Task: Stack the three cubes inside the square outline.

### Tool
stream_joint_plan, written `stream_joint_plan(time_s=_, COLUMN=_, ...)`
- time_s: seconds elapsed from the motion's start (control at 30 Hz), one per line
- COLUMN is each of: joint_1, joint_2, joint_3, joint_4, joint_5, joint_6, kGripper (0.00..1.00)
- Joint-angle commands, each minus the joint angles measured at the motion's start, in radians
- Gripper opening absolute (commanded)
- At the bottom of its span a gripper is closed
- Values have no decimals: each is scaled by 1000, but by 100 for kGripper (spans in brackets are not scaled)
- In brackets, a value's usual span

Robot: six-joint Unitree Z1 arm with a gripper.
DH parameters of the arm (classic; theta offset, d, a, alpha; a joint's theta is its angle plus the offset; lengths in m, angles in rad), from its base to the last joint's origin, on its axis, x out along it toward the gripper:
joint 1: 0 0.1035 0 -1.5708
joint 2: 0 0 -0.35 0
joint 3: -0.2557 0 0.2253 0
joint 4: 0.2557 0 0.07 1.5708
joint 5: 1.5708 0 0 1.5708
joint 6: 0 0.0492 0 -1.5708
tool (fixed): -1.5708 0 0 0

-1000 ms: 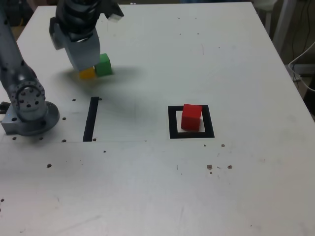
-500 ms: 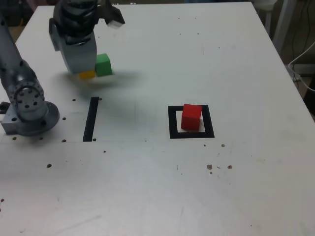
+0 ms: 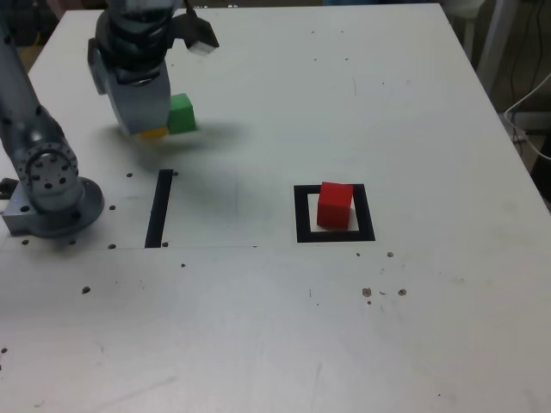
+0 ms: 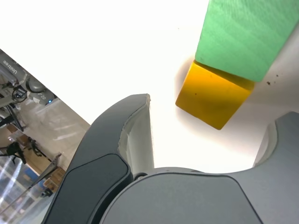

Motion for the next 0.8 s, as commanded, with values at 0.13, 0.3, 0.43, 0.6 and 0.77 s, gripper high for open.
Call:
stream_joint_plan(time_s=0.13, joint_1=20, joint_2=4, joint_3=20, joint_4=-45, joint_5=-19, joint_6=1, kGripper=83)
stream_joint_plan(time_s=0.3, joint_1=35, joint_2=13, joint_3=31, joint_4=-70, joint_5=-19, joint_6=2, kGripper=83)
stream_joint_plan(time_s=0.43, joint_1=47, joint_2=10, joint_3=31, joint_4=-65, joint_5=-16, joint_6=2, kGripper=83)
stream_joint_plan(time_s=0.6, joint_1=67, joint_2=-1, joint_3=21, joint_4=-57, joint_5=-13, joint_6=2, kGripper=83)
stream_joint_plan(time_s=0.77, joint_1=69, joint_2=0, joint_3=13, joint_4=-58, joint_5=-13, joint_6=2, kGripper=82)
